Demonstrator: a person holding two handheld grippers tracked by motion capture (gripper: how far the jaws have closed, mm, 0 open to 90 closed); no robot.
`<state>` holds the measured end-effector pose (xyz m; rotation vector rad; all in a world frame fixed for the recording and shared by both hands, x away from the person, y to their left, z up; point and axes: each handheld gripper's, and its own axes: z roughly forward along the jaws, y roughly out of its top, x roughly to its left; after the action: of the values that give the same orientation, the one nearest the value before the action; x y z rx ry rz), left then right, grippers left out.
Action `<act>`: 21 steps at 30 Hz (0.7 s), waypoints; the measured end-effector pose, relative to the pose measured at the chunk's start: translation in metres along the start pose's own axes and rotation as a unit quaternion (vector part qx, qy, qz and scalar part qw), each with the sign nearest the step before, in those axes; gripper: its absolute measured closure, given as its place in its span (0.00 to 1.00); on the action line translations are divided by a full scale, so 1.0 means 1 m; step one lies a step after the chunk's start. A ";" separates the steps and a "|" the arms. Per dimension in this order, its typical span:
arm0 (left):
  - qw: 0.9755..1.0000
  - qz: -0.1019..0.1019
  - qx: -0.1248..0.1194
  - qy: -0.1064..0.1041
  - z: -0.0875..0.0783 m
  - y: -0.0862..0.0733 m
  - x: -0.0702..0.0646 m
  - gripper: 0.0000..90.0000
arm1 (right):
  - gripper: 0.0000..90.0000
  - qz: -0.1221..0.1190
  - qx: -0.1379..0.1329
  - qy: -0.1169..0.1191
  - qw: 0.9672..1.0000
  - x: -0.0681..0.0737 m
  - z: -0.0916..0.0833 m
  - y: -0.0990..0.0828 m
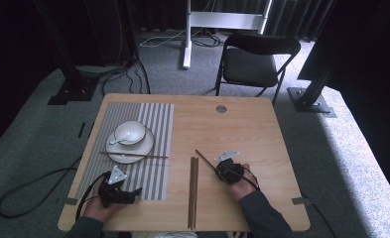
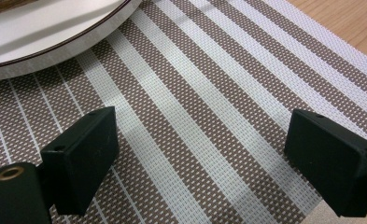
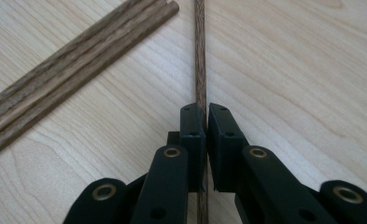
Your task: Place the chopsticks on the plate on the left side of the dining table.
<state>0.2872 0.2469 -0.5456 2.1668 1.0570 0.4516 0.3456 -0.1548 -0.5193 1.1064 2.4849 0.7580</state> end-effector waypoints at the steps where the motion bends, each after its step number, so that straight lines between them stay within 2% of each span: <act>1: 1.000 0.000 0.000 0.000 0.000 0.000 0.000 0.11 | 0.94 -0.005 -0.004 0.000 1.000 0.000 -0.001 0.001; 13: 1.000 0.000 0.000 0.000 0.000 0.000 0.000 0.11 | 0.94 -0.025 -0.014 0.002 1.000 0.000 -0.003 0.010; 21: 1.000 0.000 0.000 0.000 0.000 0.000 0.000 0.11 | 0.94 -0.038 -0.021 0.012 0.999 0.002 -0.003 0.015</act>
<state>0.2872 0.2469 -0.5455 2.1671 1.0569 0.4518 0.3516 -0.1454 -0.5084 0.9872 2.5034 0.8024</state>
